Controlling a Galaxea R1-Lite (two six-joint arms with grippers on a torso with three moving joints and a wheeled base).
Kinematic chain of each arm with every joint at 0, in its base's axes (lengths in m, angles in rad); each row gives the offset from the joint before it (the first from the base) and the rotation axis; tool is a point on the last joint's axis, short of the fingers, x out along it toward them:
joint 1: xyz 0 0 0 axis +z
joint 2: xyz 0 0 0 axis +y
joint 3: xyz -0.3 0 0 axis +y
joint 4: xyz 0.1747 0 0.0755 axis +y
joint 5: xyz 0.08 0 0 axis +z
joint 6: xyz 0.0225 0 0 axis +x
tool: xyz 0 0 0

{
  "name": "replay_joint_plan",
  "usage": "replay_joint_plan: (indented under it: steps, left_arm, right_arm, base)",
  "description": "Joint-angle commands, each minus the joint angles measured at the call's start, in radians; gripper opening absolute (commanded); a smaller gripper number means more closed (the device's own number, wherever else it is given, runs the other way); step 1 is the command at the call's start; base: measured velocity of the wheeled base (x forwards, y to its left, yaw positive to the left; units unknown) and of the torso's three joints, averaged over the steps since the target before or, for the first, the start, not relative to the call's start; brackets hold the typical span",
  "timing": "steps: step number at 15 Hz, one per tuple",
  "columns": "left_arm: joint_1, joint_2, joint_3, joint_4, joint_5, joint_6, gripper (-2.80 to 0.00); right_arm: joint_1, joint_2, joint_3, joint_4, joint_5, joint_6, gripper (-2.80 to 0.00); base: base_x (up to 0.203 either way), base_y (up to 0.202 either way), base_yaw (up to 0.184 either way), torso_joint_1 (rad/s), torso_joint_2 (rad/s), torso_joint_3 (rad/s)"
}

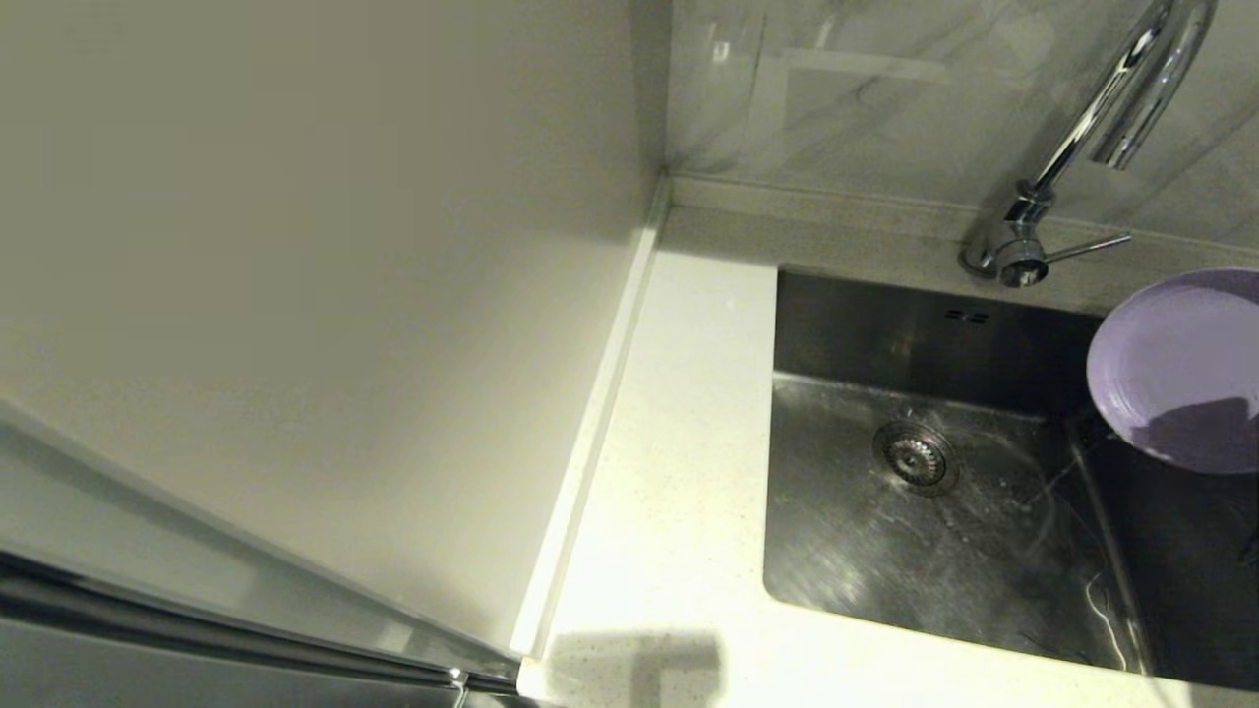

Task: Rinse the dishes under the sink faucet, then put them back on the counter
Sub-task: Put a plate back to the table from the sink

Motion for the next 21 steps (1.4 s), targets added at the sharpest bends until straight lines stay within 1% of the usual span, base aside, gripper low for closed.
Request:
replay_joint_plan:
  steps: [1, 2, 4, 6, 7, 8, 10, 13, 15, 16, 17, 18, 19, 21]
  left_arm:
    - [0.0, 0.0, 0.003, 0.0, 0.0, 0.0, -2.8]
    - [0.0, 0.0, 0.003, 0.0, 0.0, 0.0, -2.8]
    - [0.0, 0.0, 0.003, 0.0, 0.0, 0.0, -2.8]
    - [0.0, 0.0, 0.002, 0.0, 0.0, 0.0, -2.8]
    - [0.0, 0.0, 0.002, 0.0, 0.0, 0.0, -2.8]
    - [0.0, 0.0, 0.002, 0.0, 0.0, 0.0, -2.8]
    - [0.0, 0.0, 0.003, 0.0, 0.0, 0.0, -2.8]
    - [0.0, 0.0, 0.003, 0.0, 0.0, 0.0, -2.8]
    - [0.0, 0.0, 0.003, 0.0, 0.0, 0.0, -2.8]
    - [0.0, 0.0, 0.002, 0.0, 0.0, 0.0, -2.8]
    - [0.0, 0.0, 0.002, 0.0, 0.0, 0.0, -2.8]
    - [0.0, 0.0, 0.003, 0.0, 0.0, 0.0, -2.8]
    - [0.0, 0.0, 0.002, 0.0, 0.0, 0.0, -2.8]
    - [0.0, 0.0, 0.003, 0.0, 0.0, 0.0, -2.8]
  right_arm:
    - [-0.015, -0.015, 0.036, -0.113, -0.009, -0.003, -2.8]
    - [-0.016, -0.029, 0.053, -0.139, -0.032, -0.003, -2.8]
    - [-0.016, -0.071, 0.086, -0.147, -0.055, 0.003, -2.8]
    - [-0.018, -0.134, 0.146, -0.134, -0.061, 0.015, -2.8]
    - [-0.022, -0.172, 0.165, -0.099, -0.066, 0.035, -2.8]
    - [-0.026, -0.221, 0.174, -0.024, -0.073, 0.067, -2.8]
    - [-0.046, -0.343, 0.169, 0.229, -0.076, 0.141, -2.8]
    - [-0.087, -0.597, 0.134, 0.715, -0.072, 0.303, -2.8]
    - [-0.149, -0.781, 0.115, 1.05, -0.068, 0.395, -2.8]
    - [-0.205, -0.848, 0.114, 1.144, -0.068, 0.437, -2.8]
    - [-0.286, -0.89, 0.115, 1.193, -0.07, 0.47, -2.8]
    - [-0.346, -0.897, 0.118, 1.197, -0.087, 0.49, -2.8]
    - [-0.399, -0.888, 0.118, 1.174, -0.112, 0.5, -2.8]
    - [-0.513, -0.86, 0.092, 1.142, -0.13, 0.507, -2.8]
  base:
    - [0.0, 0.0, 0.0, 0.0, 0.0, 0.0]
    - [0.0, 0.0, 0.0, 0.0, 0.0, 0.0]
    - [0.0, 0.0, 0.0, 0.0, 0.0, 0.0]
    - [0.0, 0.0, 0.0, 0.0, 0.0, 0.0]
    - [0.0, 0.0, 0.0, 0.0, 0.0, 0.0]
    - [0.0, 0.0, 0.0, 0.0, 0.0, 0.0]
    - [0.0, 0.0, 0.0, 0.0, 0.0, 0.0]
    - [0.0, 0.0, 0.0, 0.0, 0.0, 0.0]
    - [0.0, 0.0, 0.0, 0.0, 0.0, 0.0]
    - [0.0, 0.0, 0.0, 0.0, 0.0, 0.0]
    - [0.0, 0.0, 0.0, 0.0, 0.0, 0.0]
    - [0.0, 0.0, 0.0, 0.0, 0.0, 0.0]
    - [0.0, 0.0, 0.0, 0.0, 0.0, 0.0]
    - [0.0, 0.0, 0.0, 0.0, 0.0, 0.0]
